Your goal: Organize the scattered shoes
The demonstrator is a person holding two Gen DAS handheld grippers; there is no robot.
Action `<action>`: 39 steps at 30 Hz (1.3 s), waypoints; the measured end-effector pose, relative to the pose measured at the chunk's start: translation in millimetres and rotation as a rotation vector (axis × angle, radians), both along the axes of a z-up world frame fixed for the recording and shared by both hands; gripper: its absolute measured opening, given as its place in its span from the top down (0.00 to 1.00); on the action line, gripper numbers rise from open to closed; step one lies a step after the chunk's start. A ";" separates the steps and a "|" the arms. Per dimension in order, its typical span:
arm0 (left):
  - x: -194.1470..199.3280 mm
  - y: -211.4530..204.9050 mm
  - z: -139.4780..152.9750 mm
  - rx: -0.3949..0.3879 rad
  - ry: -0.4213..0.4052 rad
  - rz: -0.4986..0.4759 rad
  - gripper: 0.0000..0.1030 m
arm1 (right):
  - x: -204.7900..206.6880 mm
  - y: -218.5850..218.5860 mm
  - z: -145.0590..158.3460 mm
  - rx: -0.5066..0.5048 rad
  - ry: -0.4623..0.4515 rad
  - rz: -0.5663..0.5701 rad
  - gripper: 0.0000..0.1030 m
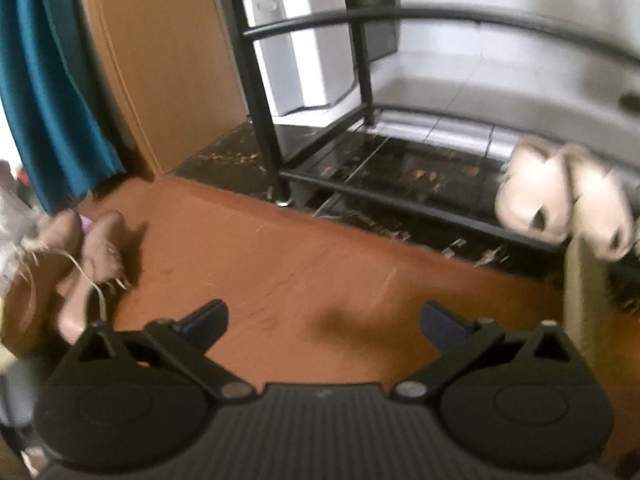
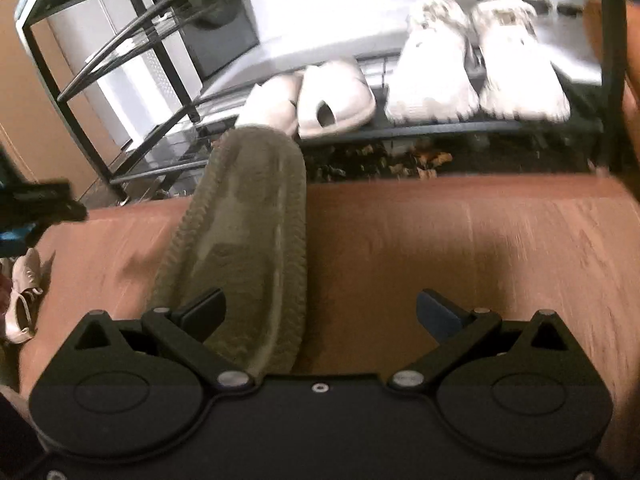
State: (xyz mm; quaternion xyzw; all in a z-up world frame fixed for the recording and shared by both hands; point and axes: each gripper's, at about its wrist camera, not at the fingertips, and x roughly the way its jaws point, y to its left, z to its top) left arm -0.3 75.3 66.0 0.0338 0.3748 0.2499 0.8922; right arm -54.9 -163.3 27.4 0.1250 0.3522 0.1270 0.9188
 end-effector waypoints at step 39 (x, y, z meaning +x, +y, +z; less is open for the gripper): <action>-13.8 55.8 1.4 -0.395 -0.147 0.189 0.01 | -34.0 -20.8 -28.4 0.301 0.252 -0.419 0.10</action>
